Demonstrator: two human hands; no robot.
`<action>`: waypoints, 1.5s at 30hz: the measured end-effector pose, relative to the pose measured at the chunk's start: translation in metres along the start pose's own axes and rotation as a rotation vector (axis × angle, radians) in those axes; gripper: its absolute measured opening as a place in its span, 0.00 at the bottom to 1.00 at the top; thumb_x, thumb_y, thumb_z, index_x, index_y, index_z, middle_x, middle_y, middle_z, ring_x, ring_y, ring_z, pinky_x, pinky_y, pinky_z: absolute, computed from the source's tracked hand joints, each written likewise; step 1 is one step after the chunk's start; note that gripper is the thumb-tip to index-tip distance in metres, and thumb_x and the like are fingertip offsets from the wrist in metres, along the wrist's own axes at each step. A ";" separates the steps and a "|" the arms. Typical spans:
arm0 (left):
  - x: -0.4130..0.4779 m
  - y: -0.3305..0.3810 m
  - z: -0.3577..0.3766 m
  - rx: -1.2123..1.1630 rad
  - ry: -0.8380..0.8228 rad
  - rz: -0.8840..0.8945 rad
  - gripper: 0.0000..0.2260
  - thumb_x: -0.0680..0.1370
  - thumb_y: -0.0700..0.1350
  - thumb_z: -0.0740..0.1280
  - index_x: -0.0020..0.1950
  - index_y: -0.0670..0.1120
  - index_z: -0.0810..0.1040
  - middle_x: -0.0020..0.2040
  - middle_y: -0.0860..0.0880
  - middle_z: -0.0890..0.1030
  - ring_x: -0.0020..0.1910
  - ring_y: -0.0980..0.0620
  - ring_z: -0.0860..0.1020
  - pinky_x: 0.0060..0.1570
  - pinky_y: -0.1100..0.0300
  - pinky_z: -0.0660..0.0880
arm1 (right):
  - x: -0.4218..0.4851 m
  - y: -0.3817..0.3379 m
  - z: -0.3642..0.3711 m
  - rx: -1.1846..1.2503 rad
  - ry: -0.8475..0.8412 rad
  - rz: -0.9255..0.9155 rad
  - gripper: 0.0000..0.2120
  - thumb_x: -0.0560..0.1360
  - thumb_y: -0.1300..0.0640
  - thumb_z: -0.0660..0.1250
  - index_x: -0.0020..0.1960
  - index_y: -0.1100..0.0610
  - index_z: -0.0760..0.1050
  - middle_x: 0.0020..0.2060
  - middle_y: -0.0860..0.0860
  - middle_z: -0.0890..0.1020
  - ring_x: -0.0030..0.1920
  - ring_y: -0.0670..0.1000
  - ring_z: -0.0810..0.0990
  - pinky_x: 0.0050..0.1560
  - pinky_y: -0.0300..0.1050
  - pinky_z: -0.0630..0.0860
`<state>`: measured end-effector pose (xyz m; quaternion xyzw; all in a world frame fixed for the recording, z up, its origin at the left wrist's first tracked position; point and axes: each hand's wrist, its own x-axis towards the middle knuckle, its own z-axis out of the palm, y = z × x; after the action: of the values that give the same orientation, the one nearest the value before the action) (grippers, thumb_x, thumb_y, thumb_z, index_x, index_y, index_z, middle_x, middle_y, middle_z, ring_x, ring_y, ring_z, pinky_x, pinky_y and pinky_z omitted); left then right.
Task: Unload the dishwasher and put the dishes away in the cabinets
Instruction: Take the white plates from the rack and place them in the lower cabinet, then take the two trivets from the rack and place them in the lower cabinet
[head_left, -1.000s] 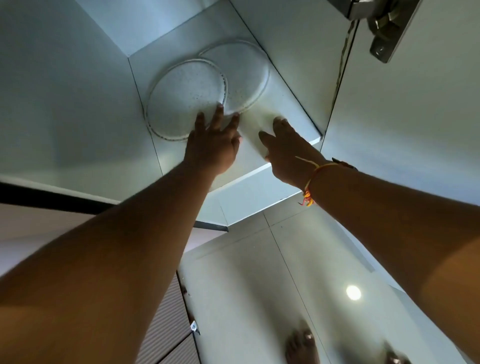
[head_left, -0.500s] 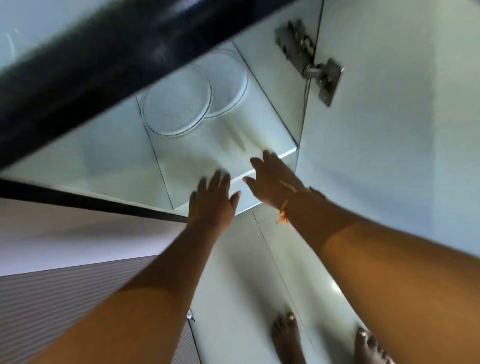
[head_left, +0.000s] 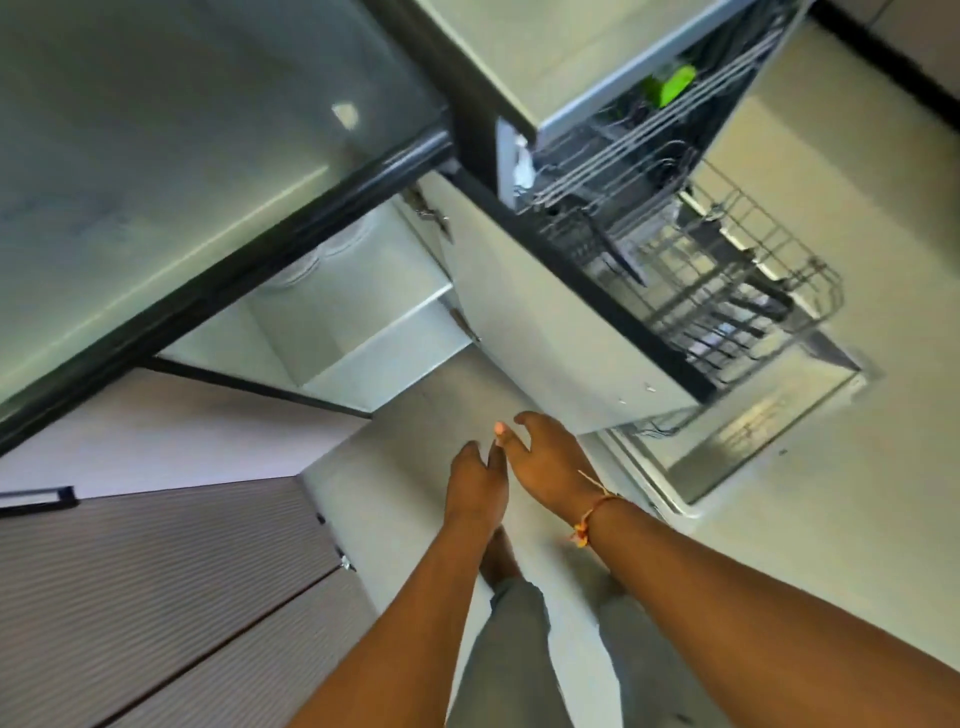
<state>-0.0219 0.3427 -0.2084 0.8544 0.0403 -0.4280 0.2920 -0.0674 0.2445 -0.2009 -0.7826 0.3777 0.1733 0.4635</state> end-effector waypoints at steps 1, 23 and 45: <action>-0.015 0.005 0.011 -0.019 -0.022 -0.023 0.26 0.83 0.58 0.54 0.76 0.44 0.63 0.72 0.42 0.70 0.69 0.43 0.72 0.66 0.51 0.70 | -0.015 0.012 -0.010 0.029 -0.012 0.017 0.29 0.80 0.37 0.56 0.72 0.54 0.70 0.70 0.54 0.73 0.69 0.54 0.72 0.68 0.47 0.67; -0.162 0.199 0.205 -0.093 -0.181 0.084 0.27 0.82 0.61 0.52 0.73 0.45 0.67 0.69 0.42 0.71 0.65 0.43 0.73 0.64 0.44 0.73 | -0.100 0.176 -0.256 0.529 0.202 0.134 0.23 0.78 0.33 0.54 0.36 0.50 0.67 0.31 0.47 0.70 0.35 0.51 0.71 0.48 0.52 0.72; 0.192 0.347 0.197 0.205 0.104 -0.022 0.26 0.81 0.56 0.61 0.70 0.37 0.70 0.66 0.40 0.76 0.64 0.40 0.75 0.57 0.54 0.72 | 0.178 0.187 -0.243 1.551 0.097 0.693 0.25 0.80 0.47 0.65 0.70 0.63 0.68 0.53 0.58 0.78 0.58 0.57 0.81 0.51 0.47 0.81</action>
<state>0.0699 -0.0836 -0.2831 0.9003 0.0208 -0.3881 0.1959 -0.1104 -0.0934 -0.2988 -0.0900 0.6273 -0.0363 0.7727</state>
